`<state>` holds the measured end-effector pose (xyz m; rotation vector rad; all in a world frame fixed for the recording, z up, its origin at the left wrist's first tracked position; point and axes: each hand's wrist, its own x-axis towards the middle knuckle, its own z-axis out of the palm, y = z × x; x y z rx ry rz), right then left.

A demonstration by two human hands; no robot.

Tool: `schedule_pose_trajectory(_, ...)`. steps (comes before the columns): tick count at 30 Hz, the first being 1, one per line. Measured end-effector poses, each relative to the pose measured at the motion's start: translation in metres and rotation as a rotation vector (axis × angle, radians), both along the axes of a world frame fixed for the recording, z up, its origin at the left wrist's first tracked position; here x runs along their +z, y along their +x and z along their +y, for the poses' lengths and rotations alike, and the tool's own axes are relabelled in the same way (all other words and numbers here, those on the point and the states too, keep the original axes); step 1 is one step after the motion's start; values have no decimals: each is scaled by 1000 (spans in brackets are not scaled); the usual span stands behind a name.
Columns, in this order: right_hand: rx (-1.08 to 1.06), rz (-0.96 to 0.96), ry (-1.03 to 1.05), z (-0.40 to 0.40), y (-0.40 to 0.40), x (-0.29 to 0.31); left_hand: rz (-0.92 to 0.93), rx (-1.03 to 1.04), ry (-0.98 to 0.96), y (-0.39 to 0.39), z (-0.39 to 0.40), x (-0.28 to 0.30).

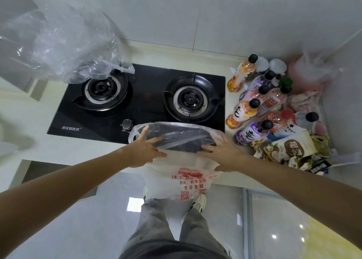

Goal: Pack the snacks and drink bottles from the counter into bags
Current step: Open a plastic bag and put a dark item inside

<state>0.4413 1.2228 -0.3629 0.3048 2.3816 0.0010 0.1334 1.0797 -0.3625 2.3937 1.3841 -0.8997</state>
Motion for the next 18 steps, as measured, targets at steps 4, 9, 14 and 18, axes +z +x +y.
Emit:
schedule_pose_trajectory(4, -11, 24, 56, 2, 3, -7, 50, 92, -13, -3, -5, -8)
schedule_pose_trajectory(9, -87, 78, 98, 10, 3, -13, 94, 212, 23, -7, -6, -6)
schedule_pose_trajectory(14, -89, 46, 92, 14, 4, -11, 42, 244, 25, -10, 7, -4)
schedule_pose_trajectory(18, -96, -18, 94, 15, 8, -17, -20, 171, -40, -7, 8, 3)
